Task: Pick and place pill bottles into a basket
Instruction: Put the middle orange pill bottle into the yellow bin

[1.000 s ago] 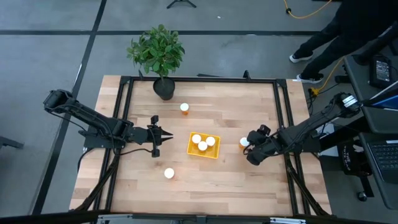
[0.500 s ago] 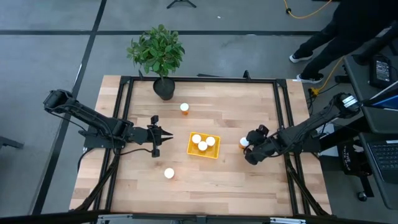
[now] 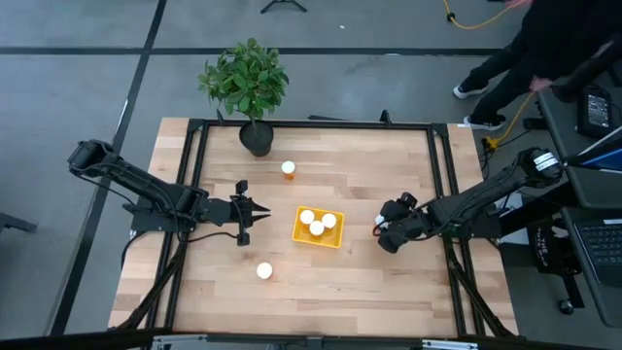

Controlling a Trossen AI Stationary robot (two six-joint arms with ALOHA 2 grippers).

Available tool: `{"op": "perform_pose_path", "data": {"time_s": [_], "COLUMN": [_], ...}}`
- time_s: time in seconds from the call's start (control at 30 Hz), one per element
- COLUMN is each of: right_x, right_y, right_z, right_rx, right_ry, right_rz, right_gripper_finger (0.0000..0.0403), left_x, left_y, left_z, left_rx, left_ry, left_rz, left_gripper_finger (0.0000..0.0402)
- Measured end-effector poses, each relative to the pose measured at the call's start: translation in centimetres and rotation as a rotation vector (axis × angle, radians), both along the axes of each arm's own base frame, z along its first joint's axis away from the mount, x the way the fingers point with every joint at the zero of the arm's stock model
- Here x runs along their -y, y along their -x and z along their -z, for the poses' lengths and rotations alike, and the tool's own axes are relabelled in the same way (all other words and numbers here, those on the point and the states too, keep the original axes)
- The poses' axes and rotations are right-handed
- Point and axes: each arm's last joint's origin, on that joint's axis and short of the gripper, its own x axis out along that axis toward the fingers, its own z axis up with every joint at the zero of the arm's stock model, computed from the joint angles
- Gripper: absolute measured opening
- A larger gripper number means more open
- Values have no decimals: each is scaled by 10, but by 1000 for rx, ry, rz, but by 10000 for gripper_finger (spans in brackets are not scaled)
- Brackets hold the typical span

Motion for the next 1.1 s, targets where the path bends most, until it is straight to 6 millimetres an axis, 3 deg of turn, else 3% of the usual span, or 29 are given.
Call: {"op": "perform_pose_path", "data": {"time_s": [0.43, 0.8, 1.1], "right_x": [0, 0, 0], "right_y": [0, 0, 0], "right_z": [0, 0, 0], "right_rx": [0, -2, -1], "right_ry": [-1, -8, -8], "right_rz": [2, 0, 0], "right_gripper_finger": [308, 246, 226], "left_x": [0, 0, 0], "left_y": [0, 0, 0], "left_z": [0, 0, 0], "left_rx": [0, 0, 0], "left_ry": [0, 0, 0], "left_rz": [0, 0, 0], "left_gripper_finger": [53, 55, 55]}}
